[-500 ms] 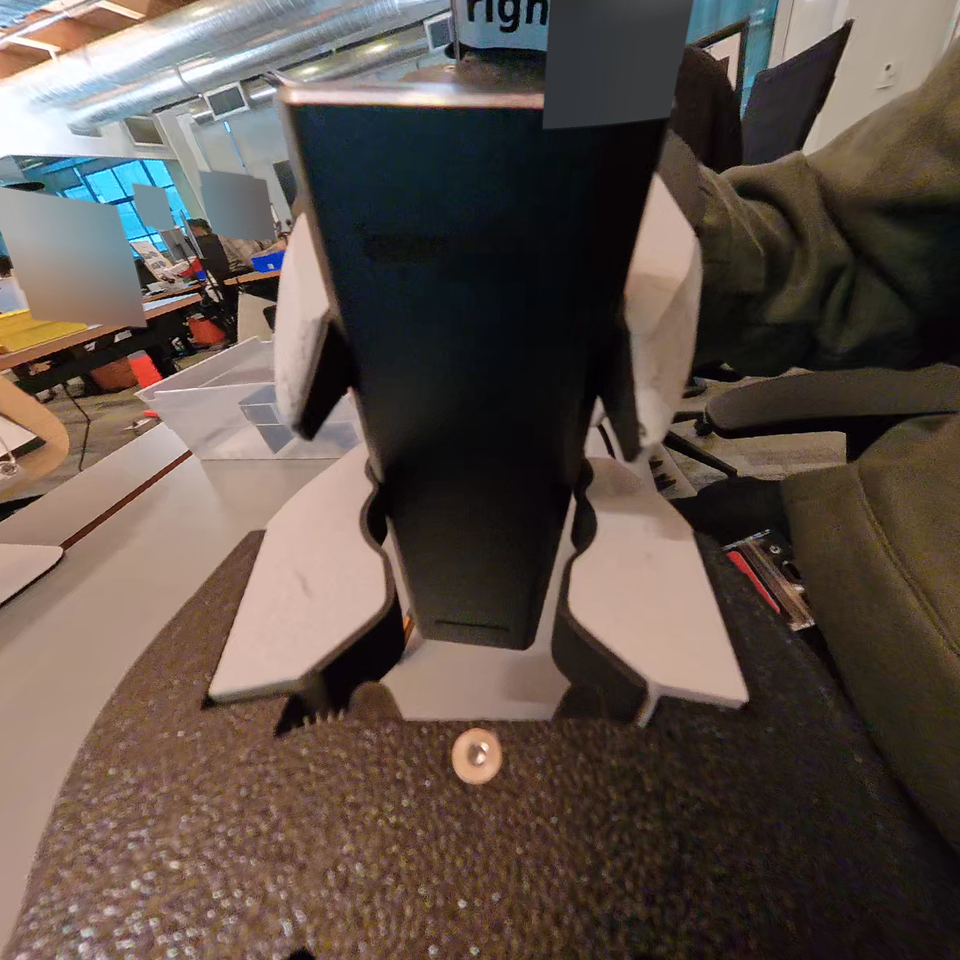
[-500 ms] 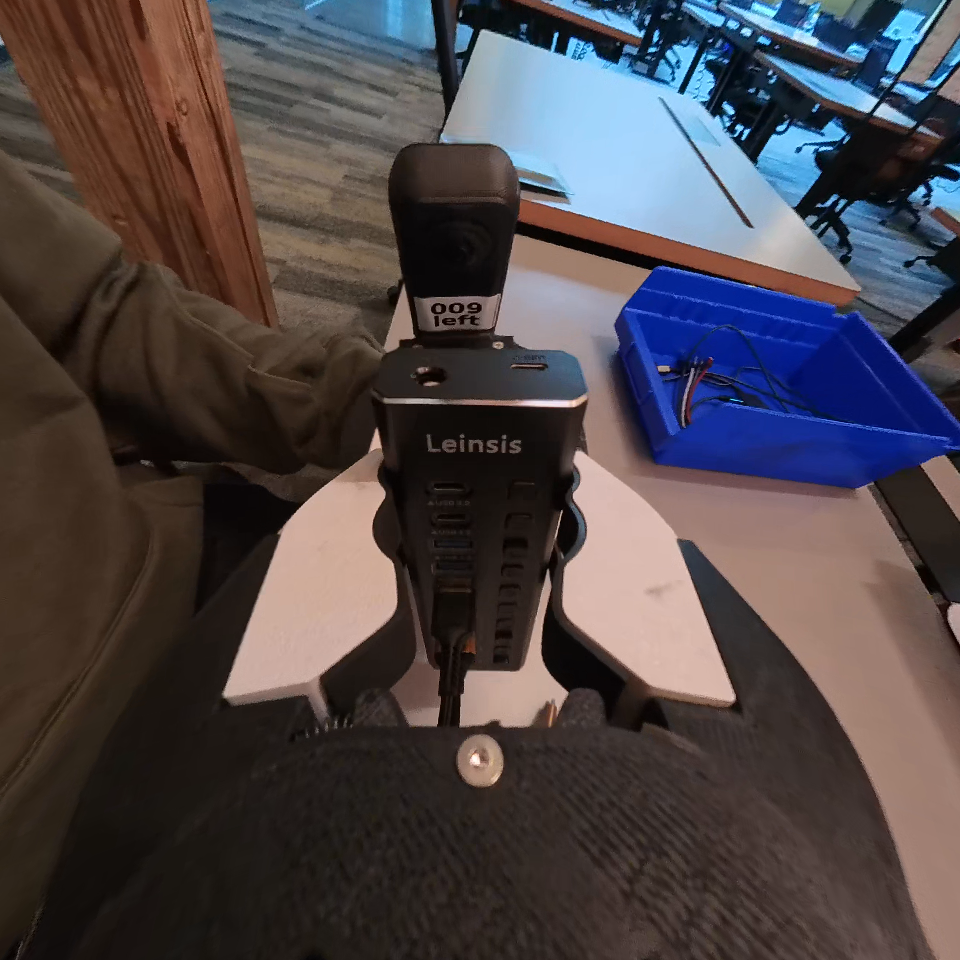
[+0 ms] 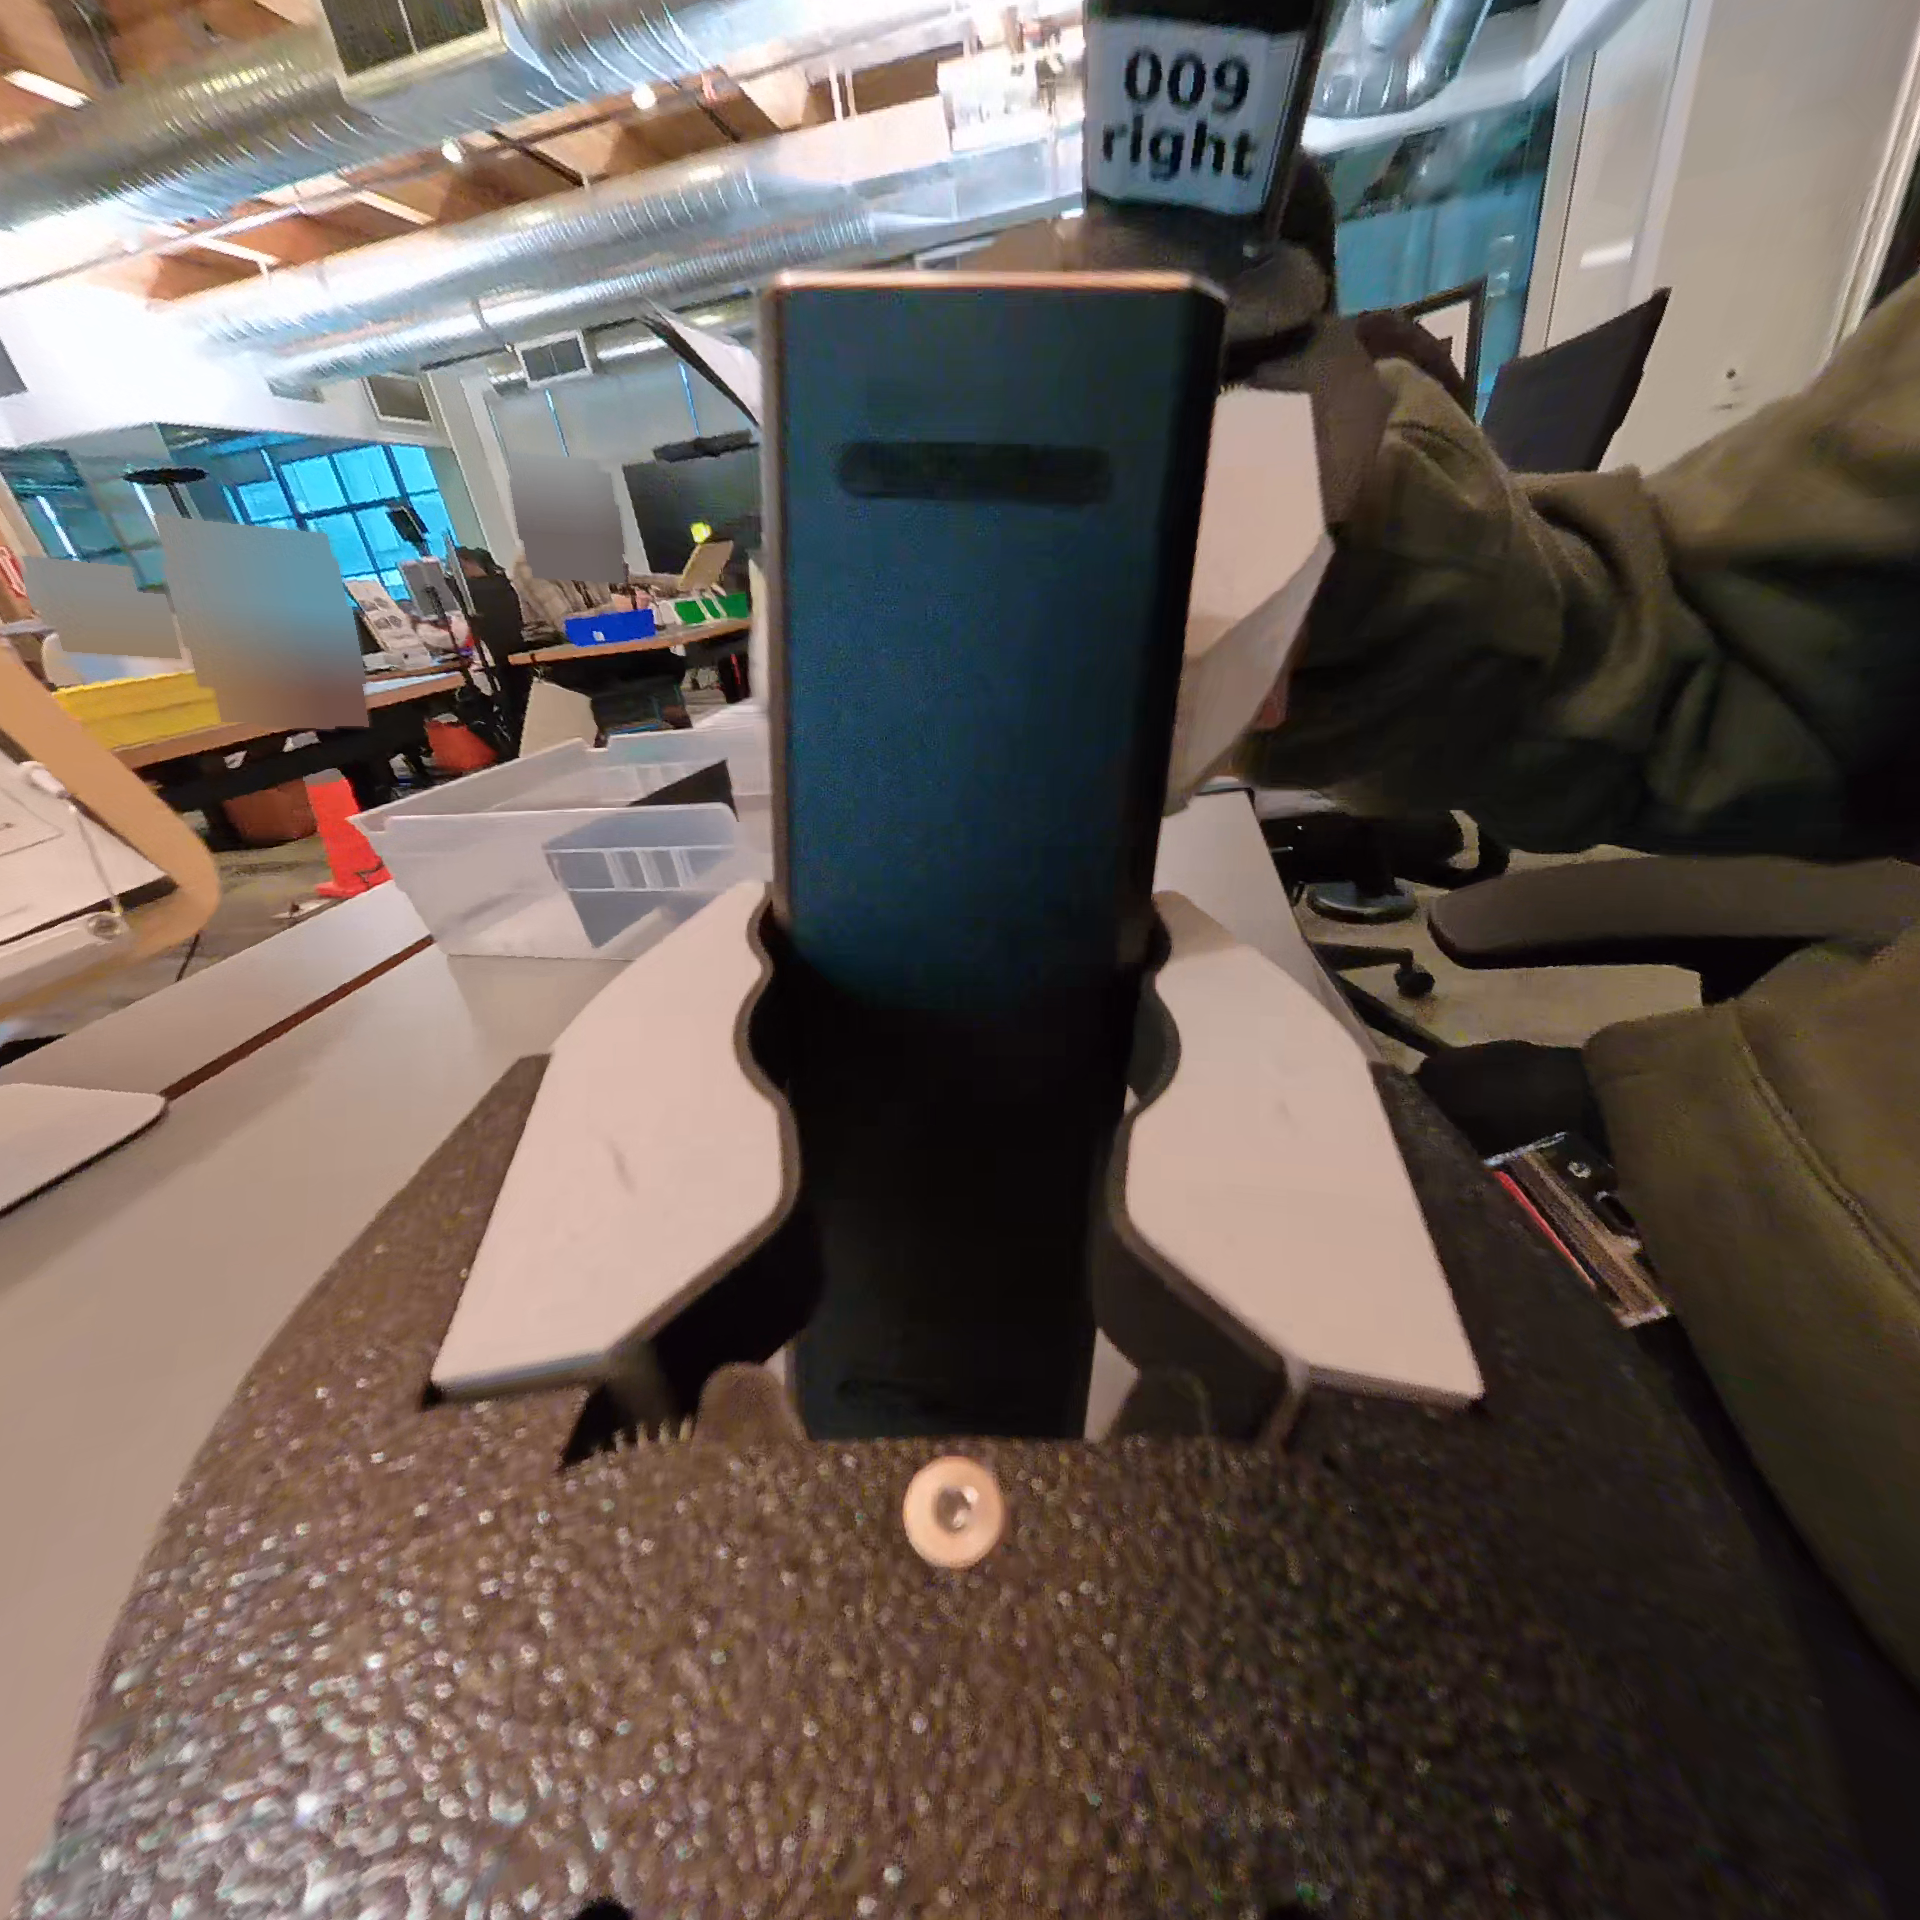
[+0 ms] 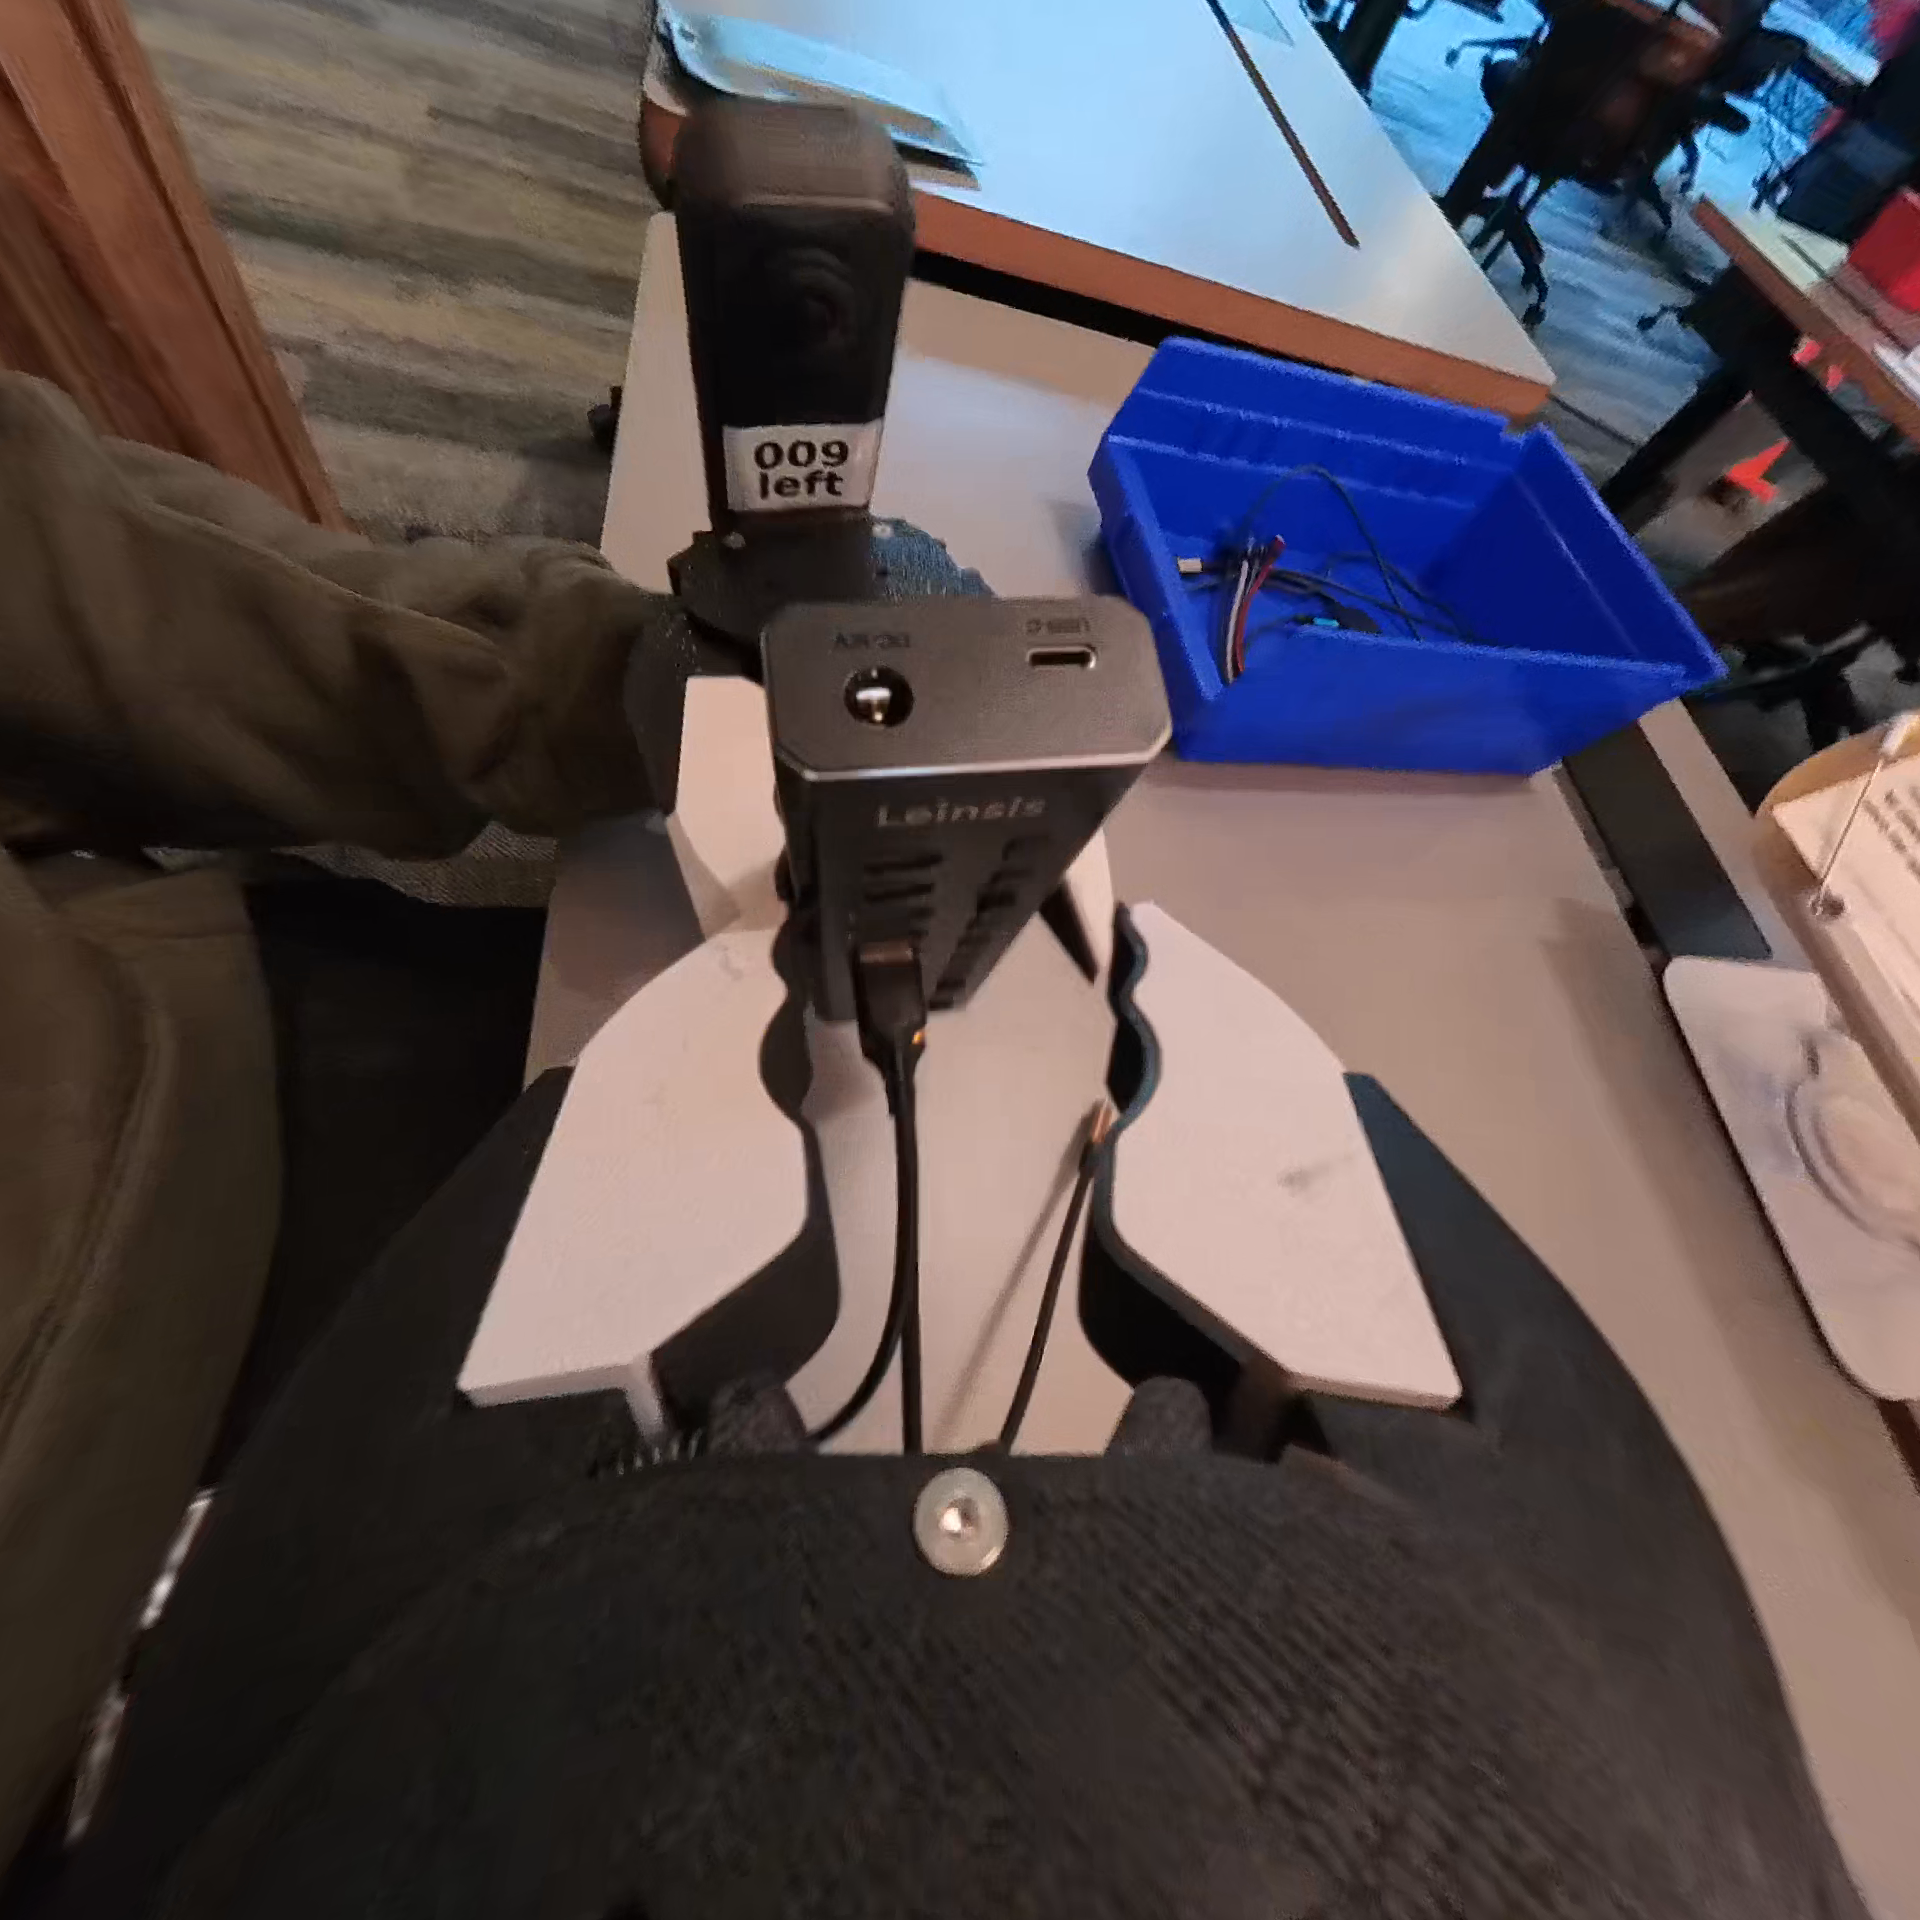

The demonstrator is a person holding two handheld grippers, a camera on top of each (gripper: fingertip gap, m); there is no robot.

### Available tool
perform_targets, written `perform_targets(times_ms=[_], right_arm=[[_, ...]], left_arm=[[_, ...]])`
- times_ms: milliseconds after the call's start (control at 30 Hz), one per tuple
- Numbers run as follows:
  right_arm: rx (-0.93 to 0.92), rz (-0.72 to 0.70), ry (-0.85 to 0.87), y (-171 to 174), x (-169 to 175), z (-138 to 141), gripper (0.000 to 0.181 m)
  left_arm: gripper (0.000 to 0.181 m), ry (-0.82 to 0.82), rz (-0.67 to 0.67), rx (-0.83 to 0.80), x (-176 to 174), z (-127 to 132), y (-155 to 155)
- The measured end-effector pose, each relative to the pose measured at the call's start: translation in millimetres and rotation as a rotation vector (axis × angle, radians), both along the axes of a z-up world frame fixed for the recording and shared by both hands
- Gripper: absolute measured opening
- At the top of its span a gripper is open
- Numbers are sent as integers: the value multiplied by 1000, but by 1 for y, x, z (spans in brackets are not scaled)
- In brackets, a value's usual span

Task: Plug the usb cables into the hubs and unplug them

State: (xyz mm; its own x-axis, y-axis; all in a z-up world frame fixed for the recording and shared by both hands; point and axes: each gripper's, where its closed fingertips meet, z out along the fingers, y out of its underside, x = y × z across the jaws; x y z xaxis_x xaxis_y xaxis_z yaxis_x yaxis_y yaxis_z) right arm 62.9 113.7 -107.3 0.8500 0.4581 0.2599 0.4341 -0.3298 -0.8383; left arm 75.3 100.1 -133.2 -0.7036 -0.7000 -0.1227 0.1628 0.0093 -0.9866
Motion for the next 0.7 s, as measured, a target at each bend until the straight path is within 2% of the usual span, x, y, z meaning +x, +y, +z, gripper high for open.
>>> perform_targets(times_ms=[200,300,367,500,700], right_arm=[[-43,33,59,-10,0,-21,39],[69,47,114,-5,-6,-9,57],[157,71,205,-4,-13,10,69],[205,121,280,0,-19,19,69],[163,180,206,4,-30,20,69]], left_arm=[[62,-23,-27,-15,-4,3,0],[61,-6,-32,28,-4,-3,-5],[62,1,-33,39,-2,-5,-8],[62,15,-27,76,0,-9,-13],[64,76,33,206,7,-21,-21]])
